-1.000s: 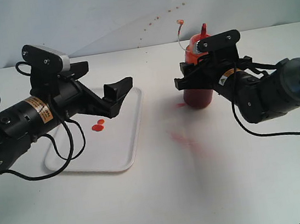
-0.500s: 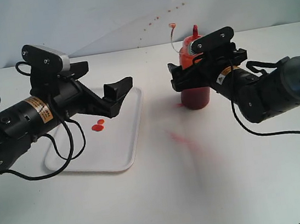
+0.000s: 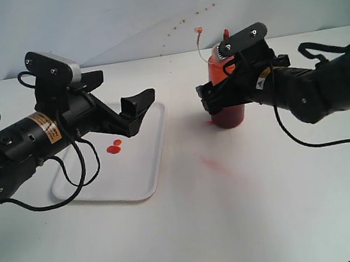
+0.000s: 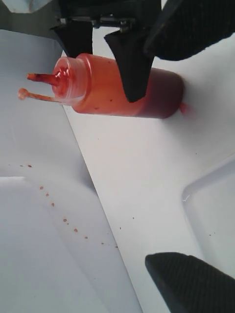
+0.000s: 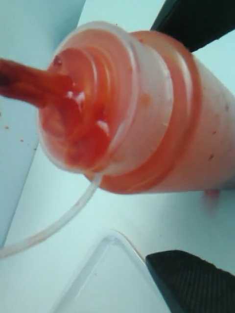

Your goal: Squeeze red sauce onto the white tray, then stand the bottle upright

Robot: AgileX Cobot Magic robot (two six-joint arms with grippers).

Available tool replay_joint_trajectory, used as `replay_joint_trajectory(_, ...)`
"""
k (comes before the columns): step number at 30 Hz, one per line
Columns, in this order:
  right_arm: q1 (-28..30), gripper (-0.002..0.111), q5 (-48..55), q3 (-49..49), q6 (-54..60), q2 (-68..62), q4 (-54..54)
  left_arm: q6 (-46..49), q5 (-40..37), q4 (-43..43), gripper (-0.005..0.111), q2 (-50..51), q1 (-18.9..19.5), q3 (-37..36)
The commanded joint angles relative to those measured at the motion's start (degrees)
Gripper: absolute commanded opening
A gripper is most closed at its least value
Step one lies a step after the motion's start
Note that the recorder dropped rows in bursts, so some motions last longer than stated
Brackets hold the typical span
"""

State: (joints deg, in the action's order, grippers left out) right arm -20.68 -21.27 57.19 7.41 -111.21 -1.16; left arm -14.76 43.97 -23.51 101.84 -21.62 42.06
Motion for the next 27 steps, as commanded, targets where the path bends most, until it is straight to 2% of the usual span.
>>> replay_joint_trajectory(1, 0.03, 0.105, 9.57, 0.27, -0.37, 4.98, -2.67, 0.27, 1.12, 0.56, 0.104, -0.45, -0.31, 0.22)
replay_joint_trajectory(7, -1.19, 0.105, 18.61, 0.27, -0.62, 10.14, -2.67, 0.27, 1.12, 0.56, 0.104, -0.45, -0.31, 0.22)
replay_joint_trajectory(16, -2.81, 0.105, 26.45, 0.27, -0.62, 17.46, -2.67, 0.27, 1.12, 0.56, 0.104, -0.45, -0.31, 0.22)
replay_joint_trajectory(27, -2.81, 0.105, 33.20, -1.59, 0.63, 36.75, -2.67, 0.27, 0.98, 0.56, 0.104, -0.45, -0.31, 0.22)
